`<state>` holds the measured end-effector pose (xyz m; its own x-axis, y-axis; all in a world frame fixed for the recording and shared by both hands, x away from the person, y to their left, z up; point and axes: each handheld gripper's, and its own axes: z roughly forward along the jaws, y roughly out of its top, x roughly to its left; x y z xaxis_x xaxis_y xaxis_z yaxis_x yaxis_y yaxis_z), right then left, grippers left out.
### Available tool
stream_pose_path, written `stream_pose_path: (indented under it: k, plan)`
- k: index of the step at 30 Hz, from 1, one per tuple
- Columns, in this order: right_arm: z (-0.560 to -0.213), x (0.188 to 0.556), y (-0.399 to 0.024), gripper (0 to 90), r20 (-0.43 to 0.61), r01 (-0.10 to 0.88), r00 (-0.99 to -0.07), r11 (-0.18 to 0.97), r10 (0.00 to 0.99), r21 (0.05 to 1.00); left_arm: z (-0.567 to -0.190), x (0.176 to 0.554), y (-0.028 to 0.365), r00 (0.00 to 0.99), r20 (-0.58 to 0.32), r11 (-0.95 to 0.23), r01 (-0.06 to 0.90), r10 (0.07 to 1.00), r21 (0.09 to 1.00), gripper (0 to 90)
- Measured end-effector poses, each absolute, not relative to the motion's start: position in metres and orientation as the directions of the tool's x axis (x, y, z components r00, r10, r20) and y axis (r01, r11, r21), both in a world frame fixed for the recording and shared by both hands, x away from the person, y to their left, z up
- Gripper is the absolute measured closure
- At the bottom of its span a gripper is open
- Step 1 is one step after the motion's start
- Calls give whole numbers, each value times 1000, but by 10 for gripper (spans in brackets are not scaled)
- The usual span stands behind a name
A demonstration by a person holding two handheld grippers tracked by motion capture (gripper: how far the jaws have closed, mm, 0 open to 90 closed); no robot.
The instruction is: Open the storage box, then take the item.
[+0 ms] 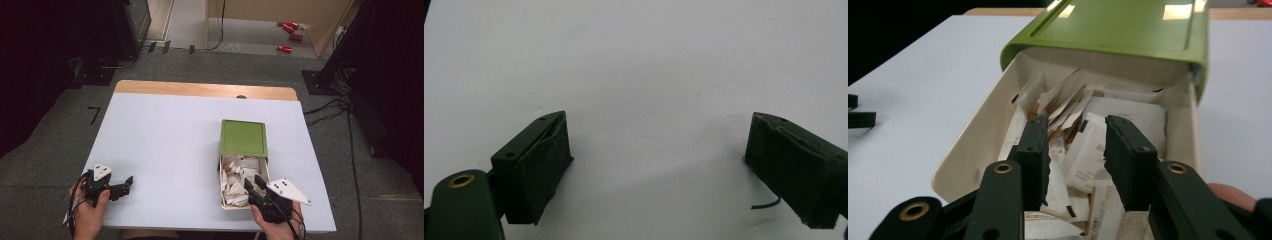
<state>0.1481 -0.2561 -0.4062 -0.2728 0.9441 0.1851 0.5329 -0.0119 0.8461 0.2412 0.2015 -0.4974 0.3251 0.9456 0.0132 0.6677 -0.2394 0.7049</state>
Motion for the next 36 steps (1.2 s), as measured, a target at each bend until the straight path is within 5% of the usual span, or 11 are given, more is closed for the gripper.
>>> stream_pose_path:
  k: [10,16,19,36]
  plan:
    - [-426,158,-239,625,207,615,-282,11,937,788,-497,241,202,326,14,-240,668,945,705,112]
    - [-435,161,-233,719,208,643,-249,1,946,766,-497,241,202,327,15,-242,668,945,704,112]
    - [-436,159,-235,900,216,633,-236,-19,947,774,-497,241,202,326,14,-241,668,945,704,112]
    - [-415,156,-239,900,229,564,-287,-29,930,826,-497,241,201,326,15,-242,668,945,704,112]
